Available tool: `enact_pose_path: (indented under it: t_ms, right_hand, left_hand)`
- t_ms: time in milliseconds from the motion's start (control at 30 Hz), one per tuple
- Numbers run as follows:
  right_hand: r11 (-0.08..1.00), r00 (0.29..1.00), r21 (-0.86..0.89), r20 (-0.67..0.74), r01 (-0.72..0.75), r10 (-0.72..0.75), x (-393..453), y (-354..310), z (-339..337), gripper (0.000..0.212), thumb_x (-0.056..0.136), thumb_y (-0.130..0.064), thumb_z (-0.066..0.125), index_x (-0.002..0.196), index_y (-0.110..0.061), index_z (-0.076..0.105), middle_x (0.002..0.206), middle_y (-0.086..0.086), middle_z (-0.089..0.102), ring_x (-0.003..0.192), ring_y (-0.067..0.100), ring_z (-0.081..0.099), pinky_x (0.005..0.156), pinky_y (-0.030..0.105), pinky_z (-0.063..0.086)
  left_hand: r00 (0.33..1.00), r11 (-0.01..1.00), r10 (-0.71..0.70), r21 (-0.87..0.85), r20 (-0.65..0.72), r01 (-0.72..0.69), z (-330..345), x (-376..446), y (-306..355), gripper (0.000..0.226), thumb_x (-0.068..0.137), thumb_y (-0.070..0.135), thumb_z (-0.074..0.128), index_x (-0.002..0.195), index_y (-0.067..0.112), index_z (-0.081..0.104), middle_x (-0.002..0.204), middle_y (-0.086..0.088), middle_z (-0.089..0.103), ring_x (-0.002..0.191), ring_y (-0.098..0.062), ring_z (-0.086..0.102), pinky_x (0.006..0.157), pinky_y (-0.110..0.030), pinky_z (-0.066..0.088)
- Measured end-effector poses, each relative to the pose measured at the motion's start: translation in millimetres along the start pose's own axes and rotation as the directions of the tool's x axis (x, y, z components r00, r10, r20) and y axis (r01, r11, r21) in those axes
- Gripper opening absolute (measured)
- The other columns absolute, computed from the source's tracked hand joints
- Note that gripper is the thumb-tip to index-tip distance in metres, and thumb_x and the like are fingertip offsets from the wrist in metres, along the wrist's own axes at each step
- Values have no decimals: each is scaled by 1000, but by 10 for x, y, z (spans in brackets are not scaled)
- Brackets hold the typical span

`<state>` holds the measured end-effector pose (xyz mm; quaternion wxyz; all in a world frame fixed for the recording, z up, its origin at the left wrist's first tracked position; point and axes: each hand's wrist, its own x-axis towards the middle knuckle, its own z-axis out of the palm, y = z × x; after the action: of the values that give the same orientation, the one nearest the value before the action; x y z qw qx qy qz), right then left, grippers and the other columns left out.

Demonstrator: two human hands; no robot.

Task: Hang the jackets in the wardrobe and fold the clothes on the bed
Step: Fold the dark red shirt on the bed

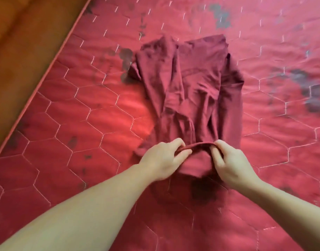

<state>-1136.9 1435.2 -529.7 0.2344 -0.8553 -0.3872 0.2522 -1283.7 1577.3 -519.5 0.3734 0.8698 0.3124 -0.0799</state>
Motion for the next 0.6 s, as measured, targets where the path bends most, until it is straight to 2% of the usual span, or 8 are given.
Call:
enact_pose_path:
  t_ms: [100,200,267,367,400,500,533,600]
  right_hand:
    - [996,984,-86,170,-36,50,-345,219,-105,42,92,-51,40,69,-16,44,65,1,59,69,31,52,67,44,46]
    - [962,919,-216,320,-167,231,-720,494,-181,56,89,-67,30,61,-23,49,56,-2,52,63,21,50,64,38,43]
    - [916,812,-298,442,-269,382,-939,609,-222,62,92,-68,26,52,-29,51,56,-4,48,60,18,49,62,33,40]
    - [829,589,-358,585,-428,557,-1197,709,-276,68,90,-72,27,65,-19,62,65,-1,64,51,14,58,48,22,42]
    - [824,590,-350,577,-445,564,-1264,716,-290,72,86,-76,31,69,-14,63,65,2,68,50,17,62,48,23,47]
    - [902,891,-269,219,-337,398,-1397,708,-243,70,64,-87,40,73,-19,52,70,-5,61,68,24,61,62,36,50]
    - [943,943,-164,121,-288,309,-1403,665,-209,64,62,-83,47,82,-23,52,82,-6,58,78,22,60,69,38,50]
    - [975,972,58,109,-216,209,-1372,556,-163,62,68,-61,65,117,-28,48,110,-6,50,98,16,55,85,38,48]
  left_hand:
    - [959,959,-224,-212,-171,186,96,-25,101,31,88,62,43,97,33,51,80,5,64,87,-25,61,76,-37,45]
    - [934,931,-355,74,-50,357,287,-140,138,54,83,65,54,119,26,44,108,-2,63,105,-31,59,84,-38,45]
    - [916,901,-383,268,118,342,475,-303,226,65,75,71,59,118,24,47,111,-2,62,106,-29,60,81,-36,44]
    - [934,905,-329,329,137,270,737,-562,391,28,83,48,61,101,27,62,110,0,65,106,-26,61,79,-32,43]
    - [946,924,-300,283,122,256,811,-626,460,20,86,40,60,99,26,65,109,-1,65,106,-26,60,81,-32,43]
    - [957,942,-290,-166,26,290,963,-745,673,14,88,25,59,74,20,59,78,2,59,80,-20,54,72,-30,40]
    - [948,887,-317,-348,18,303,979,-770,761,22,88,21,59,67,18,53,66,5,51,69,-16,48,67,-30,37]
    - [944,761,-331,-589,9,273,993,-794,900,30,89,12,56,61,19,50,61,7,46,63,-11,41,65,-29,34]
